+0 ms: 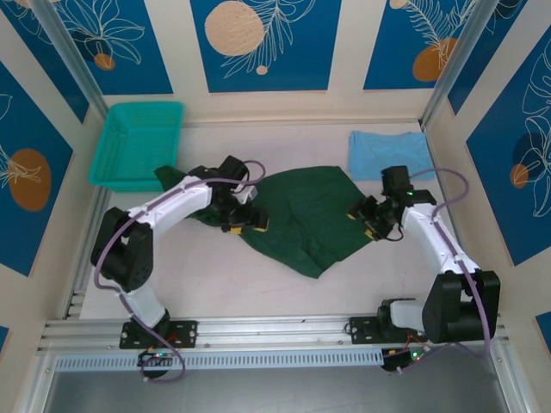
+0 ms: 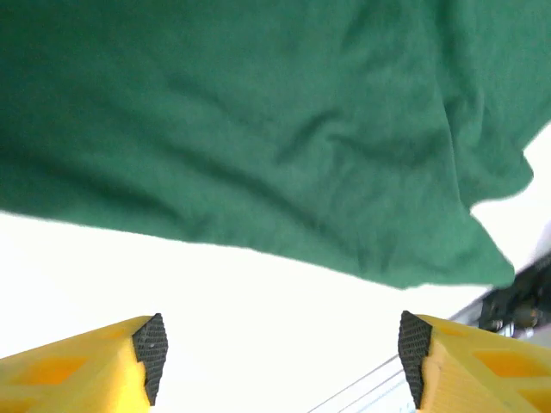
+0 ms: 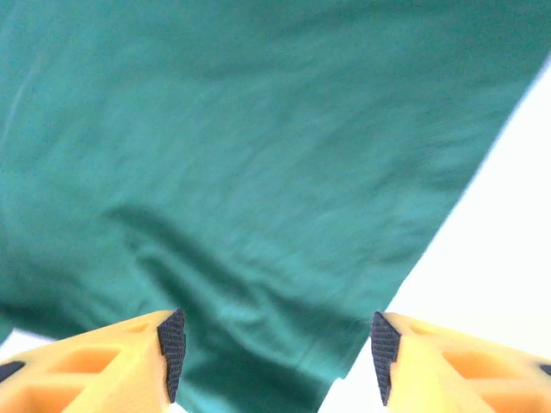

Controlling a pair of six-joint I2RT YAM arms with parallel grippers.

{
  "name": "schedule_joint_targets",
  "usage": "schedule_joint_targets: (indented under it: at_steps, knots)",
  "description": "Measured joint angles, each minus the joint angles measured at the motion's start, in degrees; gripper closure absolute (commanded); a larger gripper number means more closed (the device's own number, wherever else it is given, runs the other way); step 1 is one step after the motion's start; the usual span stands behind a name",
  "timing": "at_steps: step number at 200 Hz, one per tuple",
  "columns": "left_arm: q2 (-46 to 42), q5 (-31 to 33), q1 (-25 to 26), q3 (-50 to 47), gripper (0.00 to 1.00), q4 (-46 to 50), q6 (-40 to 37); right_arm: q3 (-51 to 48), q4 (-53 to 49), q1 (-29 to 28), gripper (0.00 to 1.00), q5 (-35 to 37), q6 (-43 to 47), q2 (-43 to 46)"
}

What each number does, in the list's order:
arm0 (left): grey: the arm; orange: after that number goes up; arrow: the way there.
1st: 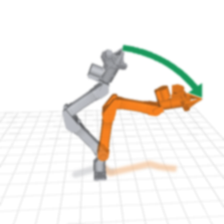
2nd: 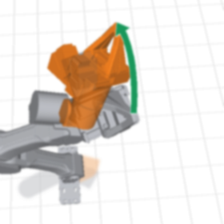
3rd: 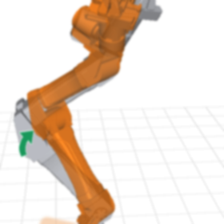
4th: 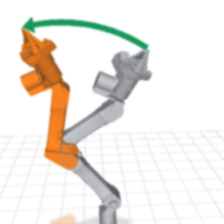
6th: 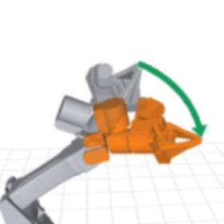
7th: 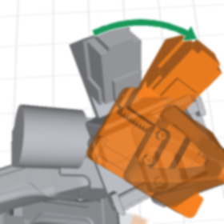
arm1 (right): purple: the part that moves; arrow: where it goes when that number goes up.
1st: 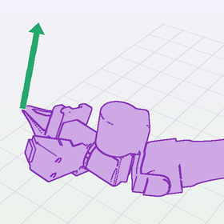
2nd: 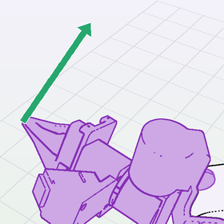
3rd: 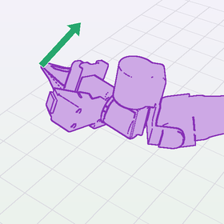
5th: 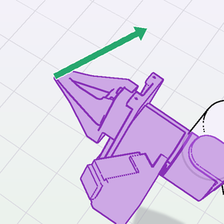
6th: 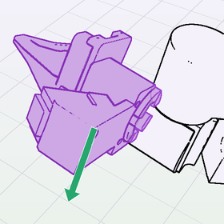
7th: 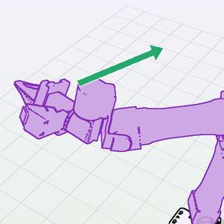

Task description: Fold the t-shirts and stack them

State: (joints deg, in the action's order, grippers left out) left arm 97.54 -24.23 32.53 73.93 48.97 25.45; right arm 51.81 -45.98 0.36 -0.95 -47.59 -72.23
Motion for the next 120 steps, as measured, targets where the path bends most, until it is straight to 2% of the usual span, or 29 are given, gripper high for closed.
schedule_joint_targets:
  at_steps: [26,46,91,120]
  knots:
    - [-3.74,-6.03,2.91,-4.17,0.28,-0.17,-3.34,-3.67,1.88,9.73,0.43,3.13,-0.68,-0.35]
    - [-2.75,-10.75,6.21,-6.73,0.23,-0.39,-4.20,-4.74,5.68,14.01,0.43,4.66,-0.81,-2.21]
    - [3.82,-14.58,10.01,-7.32,0.17,-5.73,-1.57,-1.03,13.42,15.93,0.45,6.03,0.72,-15.04]
    - [8.22,-14.58,10.47,-4.59,0.20,-9.94,0.55,1.38,16.02,15.85,0.53,6.58,1.03,-21.49]
